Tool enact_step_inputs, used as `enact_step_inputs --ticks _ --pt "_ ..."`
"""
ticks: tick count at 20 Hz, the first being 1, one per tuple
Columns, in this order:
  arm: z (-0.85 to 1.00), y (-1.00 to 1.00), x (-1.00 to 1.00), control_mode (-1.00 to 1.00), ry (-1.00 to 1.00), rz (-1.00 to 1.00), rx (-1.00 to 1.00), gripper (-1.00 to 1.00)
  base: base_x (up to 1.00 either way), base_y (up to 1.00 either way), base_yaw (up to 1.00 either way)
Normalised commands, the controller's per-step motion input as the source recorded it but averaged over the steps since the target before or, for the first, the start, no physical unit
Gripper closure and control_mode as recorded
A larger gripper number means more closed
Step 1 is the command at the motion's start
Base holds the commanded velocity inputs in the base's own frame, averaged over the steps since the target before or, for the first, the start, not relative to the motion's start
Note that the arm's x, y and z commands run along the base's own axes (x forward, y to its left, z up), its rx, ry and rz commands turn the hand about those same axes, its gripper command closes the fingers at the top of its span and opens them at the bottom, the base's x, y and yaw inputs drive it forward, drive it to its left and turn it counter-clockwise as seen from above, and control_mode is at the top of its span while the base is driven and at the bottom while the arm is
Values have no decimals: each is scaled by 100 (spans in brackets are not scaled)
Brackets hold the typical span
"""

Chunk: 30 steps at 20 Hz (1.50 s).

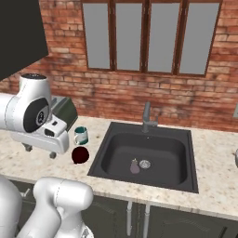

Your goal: Clear the mugs and bowl far away from the sink.

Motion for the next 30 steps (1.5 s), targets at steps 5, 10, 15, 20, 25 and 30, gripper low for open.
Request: enact_step_inputs --ticks 5,10,15,20,25,30 --pt "-26 0 0 -100 9 4 0 -100 0 0 0" --pt "-28 0 1 -100 6 0 0 -100 0 0 0" --pt "-19 0 5 -100 0 0 -1 -100 0 0 0" --pt "-14 0 14 -100 0 0 -3 -100 0 0 0" --pt "-11 0 29 -100 0 0 -4 -100 0 0 0" --pt "-2 0 29 -100 0 0 -1 -100 0 0 0"
